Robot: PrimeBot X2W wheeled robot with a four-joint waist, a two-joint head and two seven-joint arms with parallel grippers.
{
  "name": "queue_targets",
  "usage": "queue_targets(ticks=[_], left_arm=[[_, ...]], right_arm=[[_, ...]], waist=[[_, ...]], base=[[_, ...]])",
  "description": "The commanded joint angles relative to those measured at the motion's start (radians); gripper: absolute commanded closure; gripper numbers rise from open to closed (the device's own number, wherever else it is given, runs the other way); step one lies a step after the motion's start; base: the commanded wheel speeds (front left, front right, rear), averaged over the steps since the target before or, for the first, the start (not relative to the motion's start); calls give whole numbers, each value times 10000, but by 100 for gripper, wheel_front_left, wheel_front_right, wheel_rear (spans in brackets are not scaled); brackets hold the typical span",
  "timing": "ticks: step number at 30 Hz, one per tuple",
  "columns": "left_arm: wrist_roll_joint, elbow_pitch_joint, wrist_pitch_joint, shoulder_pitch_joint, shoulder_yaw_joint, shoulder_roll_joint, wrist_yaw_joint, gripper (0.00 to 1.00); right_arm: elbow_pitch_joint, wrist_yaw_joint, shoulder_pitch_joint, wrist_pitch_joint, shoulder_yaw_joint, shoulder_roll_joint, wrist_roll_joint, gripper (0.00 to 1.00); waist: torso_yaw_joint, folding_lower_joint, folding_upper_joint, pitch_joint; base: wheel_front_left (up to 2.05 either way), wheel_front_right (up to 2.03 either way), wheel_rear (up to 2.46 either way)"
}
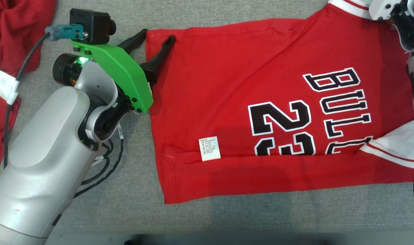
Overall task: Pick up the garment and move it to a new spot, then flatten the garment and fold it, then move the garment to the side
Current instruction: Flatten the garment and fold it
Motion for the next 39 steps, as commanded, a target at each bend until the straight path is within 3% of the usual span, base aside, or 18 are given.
queue_targets(ticks=[1, 2, 3, 8, 19, 25, 33, 39], left_arm=[[-20, 203, 181, 51, -151, -11, -82, 40], [-45, 237, 239, 91, -223, -43, -151, 61], [-46, 263, 312, 139, -323, -43, -245, 100], [-137, 285, 295, 406, -396, 101, -512, 100], [-218, 534, -775, 826, 209, 357, -261, 100], [-162, 42, -1086, 1478, 91, 401, -192, 100], [-473, -1939, -1486, 3673, 87, 933, 571, 100], [-862, -2608, -1750, 5326, 149, 1199, 1173, 100]], right_arm=[[60, -17, 119, -101, 82, -43, 119, 100], [49, -17, 128, -175, 155, -48, 198, 100], [37, -17, 149, -241, 224, -40, 315, 100], [-48, -17, 334, -609, 524, -76, 839, 100], [-546, -17, 1070, -1408, 952, -548, 1945, 100], [-1843, -17, 2228, -1421, 1198, -806, 2961, 100], [-4687, -16, 5531, -1358, 732, -1063, 4064, 100], [-5481, -14, 7416, -1293, 474, -680, 3886, 100]], waist=[[-124, 0, 79, -50], [-166, 0, 79, -74], [-203, 0, 79, -108], [-339, 0, 79, -449], [-717, 0, 79, -1784], [-997, 0, 79, -2348], [-1490, 0, 79, -3114], [-1839, 0, 79, -3217]], base=[[0, 0, 0], [0, 0, 0], [0, 0, 0], [0, 0, 0], [0, 0, 0], [0, 0, 0], [0, 0, 0], [0, 0, 0]])
